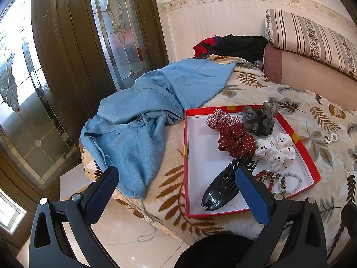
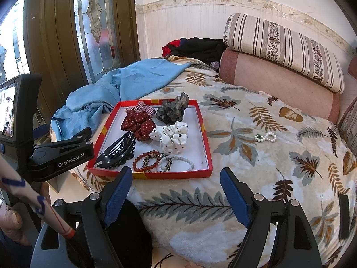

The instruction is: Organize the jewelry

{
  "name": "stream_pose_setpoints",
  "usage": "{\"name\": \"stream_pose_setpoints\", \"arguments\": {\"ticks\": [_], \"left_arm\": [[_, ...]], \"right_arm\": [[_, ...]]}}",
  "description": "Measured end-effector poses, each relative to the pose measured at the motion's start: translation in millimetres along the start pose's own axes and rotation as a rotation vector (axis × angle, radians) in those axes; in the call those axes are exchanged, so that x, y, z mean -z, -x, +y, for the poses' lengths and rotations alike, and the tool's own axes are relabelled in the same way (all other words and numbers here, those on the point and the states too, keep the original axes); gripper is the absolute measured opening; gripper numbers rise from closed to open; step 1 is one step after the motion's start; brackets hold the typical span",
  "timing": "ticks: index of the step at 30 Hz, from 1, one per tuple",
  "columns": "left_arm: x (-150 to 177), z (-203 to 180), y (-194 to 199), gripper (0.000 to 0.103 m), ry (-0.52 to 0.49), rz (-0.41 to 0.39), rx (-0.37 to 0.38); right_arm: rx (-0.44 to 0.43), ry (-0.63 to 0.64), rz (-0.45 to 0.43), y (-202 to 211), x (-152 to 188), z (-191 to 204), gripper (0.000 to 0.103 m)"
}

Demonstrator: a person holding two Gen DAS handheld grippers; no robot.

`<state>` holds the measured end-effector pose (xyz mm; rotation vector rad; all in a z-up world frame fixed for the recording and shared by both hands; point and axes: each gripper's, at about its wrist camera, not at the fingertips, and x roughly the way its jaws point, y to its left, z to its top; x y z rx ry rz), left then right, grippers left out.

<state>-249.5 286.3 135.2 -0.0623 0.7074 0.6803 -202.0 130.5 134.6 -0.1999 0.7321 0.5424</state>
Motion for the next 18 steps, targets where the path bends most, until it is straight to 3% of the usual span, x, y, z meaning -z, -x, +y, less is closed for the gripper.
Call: {"name": "stream_pose_setpoints", "arguments": {"ticks": [18], "left_arm": [[1.2,2.1,-1.3,0.103,0.003,0.001,0.000]], "right_arm": [[-0.001,0.002,0.003,-1.1,-0.4,0.4,0.085]]}}
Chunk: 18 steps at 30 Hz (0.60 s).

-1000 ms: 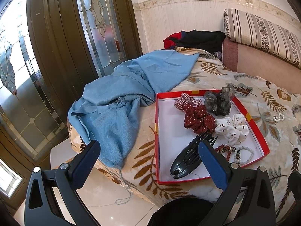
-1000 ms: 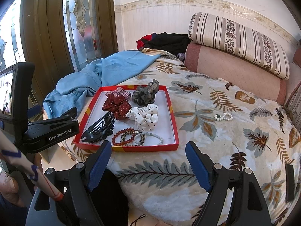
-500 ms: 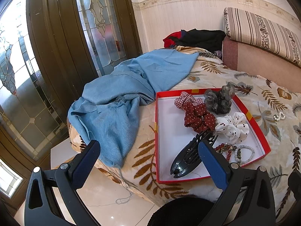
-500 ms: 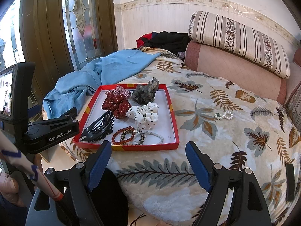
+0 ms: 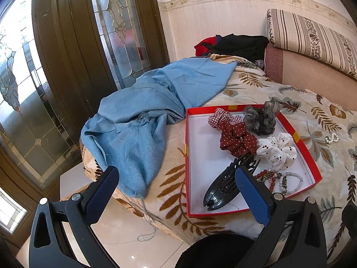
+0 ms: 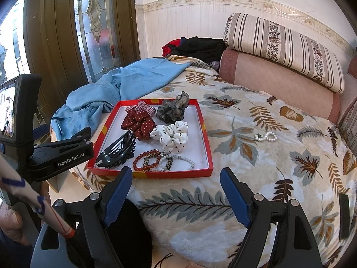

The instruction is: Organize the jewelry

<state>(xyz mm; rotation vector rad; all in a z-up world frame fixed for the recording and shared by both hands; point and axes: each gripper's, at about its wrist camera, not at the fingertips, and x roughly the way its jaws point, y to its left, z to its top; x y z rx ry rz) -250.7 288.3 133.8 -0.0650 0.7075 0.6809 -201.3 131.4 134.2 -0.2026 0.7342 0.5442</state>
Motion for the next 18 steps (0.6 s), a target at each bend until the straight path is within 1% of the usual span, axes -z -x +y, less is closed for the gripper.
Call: {"name": "stream_pose_setpoints", "arguments": {"ticks": [18], "left_arm": [[1.8,1.7,-1.4,0.103,0.002,-0.001,-0.004]], "right_arm": [[0.000,0.001,0.002,-0.3,1.1,-0.5,0.085]]}}
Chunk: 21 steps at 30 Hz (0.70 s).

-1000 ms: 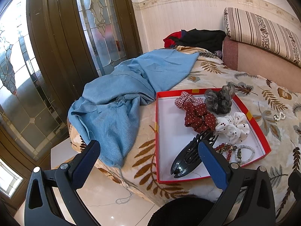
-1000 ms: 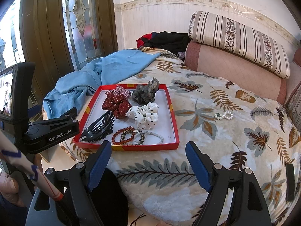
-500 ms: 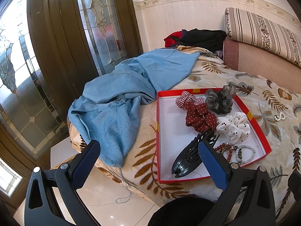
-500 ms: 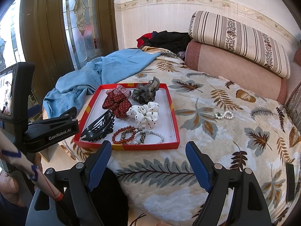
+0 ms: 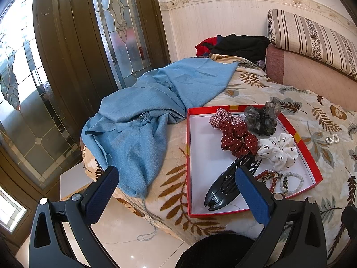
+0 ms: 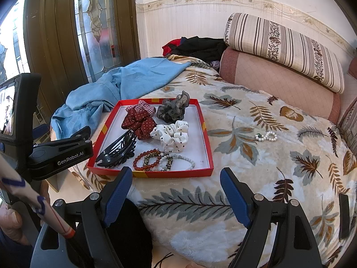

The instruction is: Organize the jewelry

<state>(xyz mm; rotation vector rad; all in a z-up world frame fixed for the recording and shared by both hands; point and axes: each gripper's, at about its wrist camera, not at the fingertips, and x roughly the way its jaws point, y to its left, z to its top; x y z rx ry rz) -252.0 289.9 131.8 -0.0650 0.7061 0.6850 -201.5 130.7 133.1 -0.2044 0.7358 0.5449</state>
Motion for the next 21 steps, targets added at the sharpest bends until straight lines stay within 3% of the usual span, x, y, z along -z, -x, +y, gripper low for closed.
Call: {"name": "stream_pose_setpoints", "arguments": {"ticks": [21], "left_arm": [[1.0,3.0,-0.8,0.103,0.005,-0.001,-0.002]], "right_arm": [[0.000,0.000,0.000,0.5,-0.2,0.3,0.085]]}}
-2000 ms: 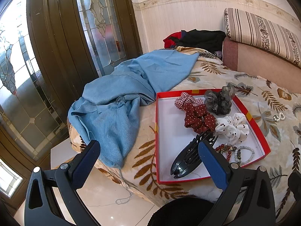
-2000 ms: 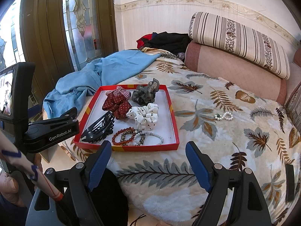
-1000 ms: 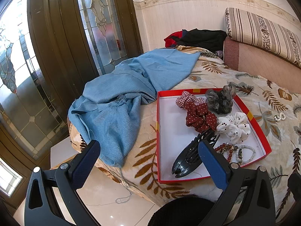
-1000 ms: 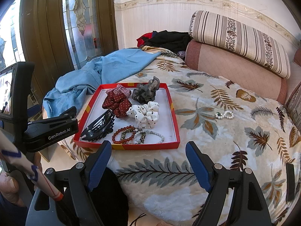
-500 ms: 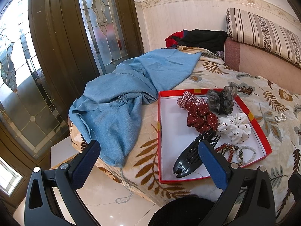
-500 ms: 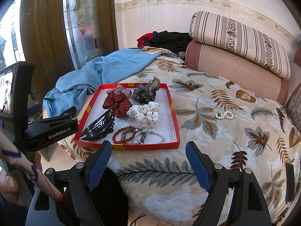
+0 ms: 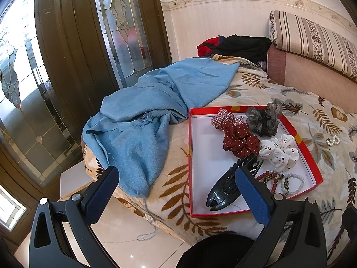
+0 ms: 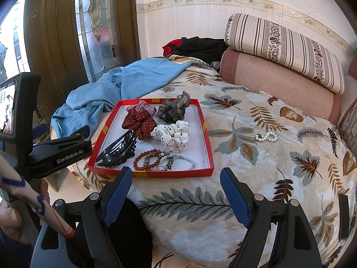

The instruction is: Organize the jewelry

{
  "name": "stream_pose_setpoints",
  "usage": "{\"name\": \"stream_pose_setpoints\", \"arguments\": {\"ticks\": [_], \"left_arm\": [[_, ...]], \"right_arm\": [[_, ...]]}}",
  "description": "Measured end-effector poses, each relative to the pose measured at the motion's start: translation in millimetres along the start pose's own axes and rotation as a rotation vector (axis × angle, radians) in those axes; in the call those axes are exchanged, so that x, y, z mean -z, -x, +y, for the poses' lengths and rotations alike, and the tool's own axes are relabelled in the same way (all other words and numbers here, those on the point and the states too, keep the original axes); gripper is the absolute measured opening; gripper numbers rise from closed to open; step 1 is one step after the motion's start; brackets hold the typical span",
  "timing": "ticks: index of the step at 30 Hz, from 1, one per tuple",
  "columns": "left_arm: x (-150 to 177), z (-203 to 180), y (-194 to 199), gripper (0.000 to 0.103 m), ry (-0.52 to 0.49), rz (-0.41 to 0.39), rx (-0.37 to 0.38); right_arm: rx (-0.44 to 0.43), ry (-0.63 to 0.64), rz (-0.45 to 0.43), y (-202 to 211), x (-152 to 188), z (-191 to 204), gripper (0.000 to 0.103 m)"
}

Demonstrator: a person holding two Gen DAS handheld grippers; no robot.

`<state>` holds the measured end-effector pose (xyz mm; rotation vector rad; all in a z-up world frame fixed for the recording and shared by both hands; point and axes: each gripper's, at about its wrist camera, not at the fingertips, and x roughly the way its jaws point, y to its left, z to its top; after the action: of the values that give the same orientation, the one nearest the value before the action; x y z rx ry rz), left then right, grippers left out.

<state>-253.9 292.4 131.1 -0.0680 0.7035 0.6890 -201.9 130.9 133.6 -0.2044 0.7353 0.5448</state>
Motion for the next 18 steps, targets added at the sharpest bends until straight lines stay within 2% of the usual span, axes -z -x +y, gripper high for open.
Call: {"name": "stream_pose_setpoints", "arguments": {"ticks": [18], "left_arm": [[-1.0,1.0,-0.6,0.103,-0.001,0.000,-0.002]], "right_arm": [[0.000,0.001,0.001,0.0,-0.2,-0.1,0.085]]}}
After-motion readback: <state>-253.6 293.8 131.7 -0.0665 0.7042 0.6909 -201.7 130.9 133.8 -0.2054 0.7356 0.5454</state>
